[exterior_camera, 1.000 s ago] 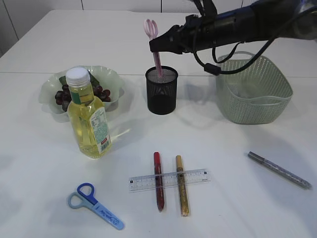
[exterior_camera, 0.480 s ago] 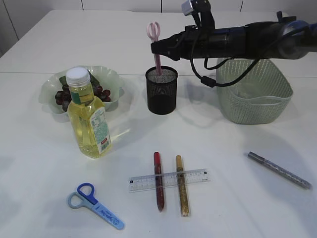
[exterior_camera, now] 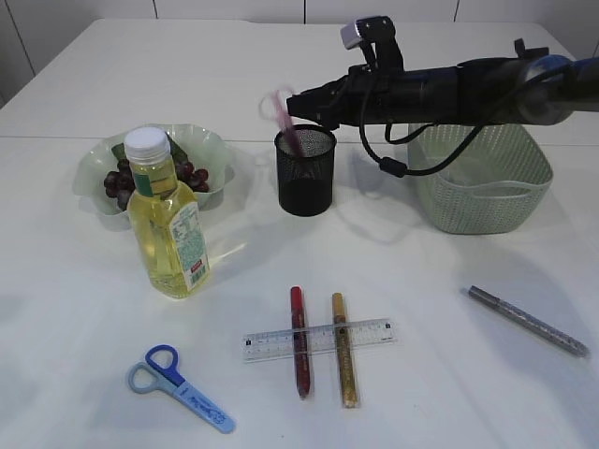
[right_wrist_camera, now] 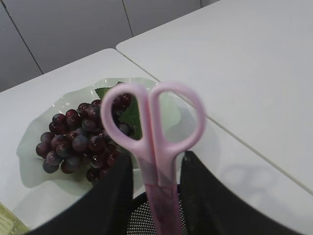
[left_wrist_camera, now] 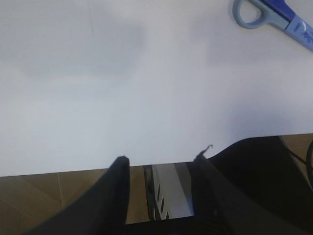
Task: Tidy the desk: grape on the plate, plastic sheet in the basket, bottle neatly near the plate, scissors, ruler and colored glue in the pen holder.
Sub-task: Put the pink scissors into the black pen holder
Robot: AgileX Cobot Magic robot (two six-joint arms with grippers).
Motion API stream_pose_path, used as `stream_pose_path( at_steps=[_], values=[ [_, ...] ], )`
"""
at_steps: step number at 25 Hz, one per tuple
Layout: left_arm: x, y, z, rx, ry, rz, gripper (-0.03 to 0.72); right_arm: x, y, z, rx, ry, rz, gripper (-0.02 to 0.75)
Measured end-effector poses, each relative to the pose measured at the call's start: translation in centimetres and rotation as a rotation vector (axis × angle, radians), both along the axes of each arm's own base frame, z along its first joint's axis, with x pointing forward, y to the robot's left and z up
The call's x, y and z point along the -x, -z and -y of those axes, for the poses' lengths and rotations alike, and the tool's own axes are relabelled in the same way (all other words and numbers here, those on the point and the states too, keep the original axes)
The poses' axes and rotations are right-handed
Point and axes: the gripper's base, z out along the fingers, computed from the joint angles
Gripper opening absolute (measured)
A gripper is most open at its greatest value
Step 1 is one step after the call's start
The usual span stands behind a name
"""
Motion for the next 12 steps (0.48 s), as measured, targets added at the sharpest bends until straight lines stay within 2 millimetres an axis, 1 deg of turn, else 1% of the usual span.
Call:
stream_pose_path(
  at_steps=[3,7,9,11,12],
  values=[
    [0.0,0.0,0.01,0.001,-0.001,0.0,0.309,0.0,0.0,0.0,0.002,-0.001,0.003,0.314],
    [0.0,0.0,0.01,0.001,-0.001,0.0,0.309,0.0,0.0,0.0,0.002,-0.001,0.004,0.323],
    [0.0,0.0,0.01,0.001,-0.001,0.0,0.309,0.01,0.01,0.0,-0.015,0.007,-0.027,0.323],
    [0.0,0.0,0.01,0.001,-0.001,0.0,0.309,0.22,-0.42,0.03,-0.016,0.01,-0.077,0.323],
    [0.02,0.0,0.01,0.001,0.0,-0.002,0.309,0.48,-0.92,0.1,0.02,0.0,-0.085,0.323]
  ],
)
